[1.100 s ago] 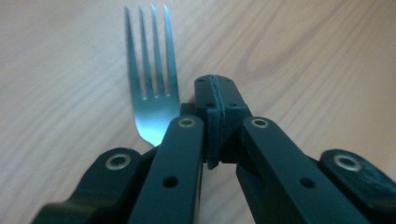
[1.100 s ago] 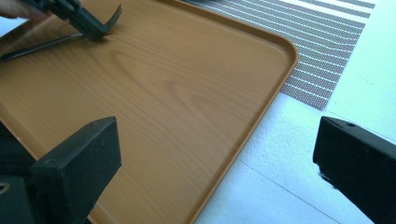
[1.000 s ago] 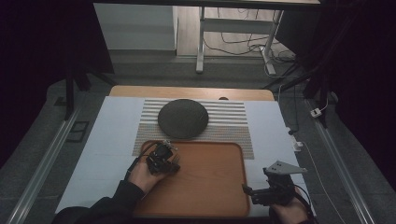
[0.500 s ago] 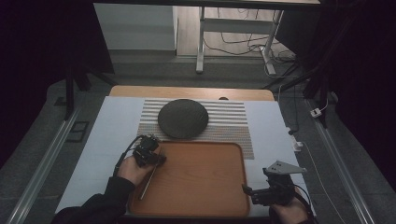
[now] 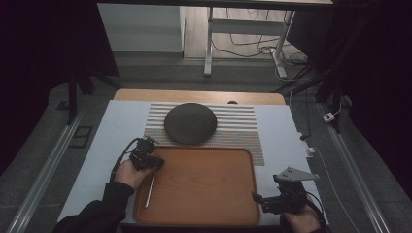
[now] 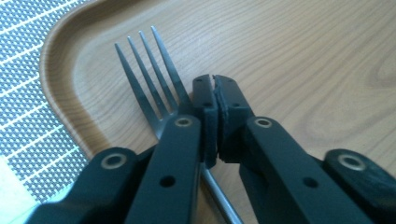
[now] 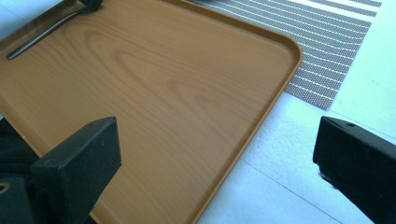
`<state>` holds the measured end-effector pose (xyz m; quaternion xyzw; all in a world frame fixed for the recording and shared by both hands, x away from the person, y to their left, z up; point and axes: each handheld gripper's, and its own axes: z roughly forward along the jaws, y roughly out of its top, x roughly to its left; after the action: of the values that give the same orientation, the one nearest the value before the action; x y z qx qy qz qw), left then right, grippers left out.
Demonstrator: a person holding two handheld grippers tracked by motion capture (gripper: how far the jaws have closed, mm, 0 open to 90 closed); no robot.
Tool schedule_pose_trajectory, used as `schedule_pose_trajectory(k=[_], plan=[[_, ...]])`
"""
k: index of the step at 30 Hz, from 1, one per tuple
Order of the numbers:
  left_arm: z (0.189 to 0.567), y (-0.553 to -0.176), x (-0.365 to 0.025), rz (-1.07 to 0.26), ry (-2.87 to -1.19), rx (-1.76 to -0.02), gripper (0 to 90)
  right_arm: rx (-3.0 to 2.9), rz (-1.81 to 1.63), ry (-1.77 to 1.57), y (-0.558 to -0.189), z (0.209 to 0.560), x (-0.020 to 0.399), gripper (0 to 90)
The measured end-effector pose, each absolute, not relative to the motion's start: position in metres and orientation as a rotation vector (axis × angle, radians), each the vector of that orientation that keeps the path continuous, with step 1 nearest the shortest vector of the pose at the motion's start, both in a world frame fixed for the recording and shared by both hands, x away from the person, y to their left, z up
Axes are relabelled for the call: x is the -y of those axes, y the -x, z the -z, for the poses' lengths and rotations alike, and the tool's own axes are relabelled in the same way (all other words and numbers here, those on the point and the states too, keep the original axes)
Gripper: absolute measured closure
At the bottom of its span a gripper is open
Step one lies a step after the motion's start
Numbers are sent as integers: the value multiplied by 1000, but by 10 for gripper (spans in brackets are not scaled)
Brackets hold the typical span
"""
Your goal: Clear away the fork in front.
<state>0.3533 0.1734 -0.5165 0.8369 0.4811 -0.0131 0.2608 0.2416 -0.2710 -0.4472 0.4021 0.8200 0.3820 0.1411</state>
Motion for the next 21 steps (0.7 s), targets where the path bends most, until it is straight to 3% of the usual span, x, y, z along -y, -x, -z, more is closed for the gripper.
schedule_pose_trajectory(k=[21], plan=[[497,-342,-185,-20,-2191,-1181,461,-2372,-1109,-1153,-241,447,271,9]])
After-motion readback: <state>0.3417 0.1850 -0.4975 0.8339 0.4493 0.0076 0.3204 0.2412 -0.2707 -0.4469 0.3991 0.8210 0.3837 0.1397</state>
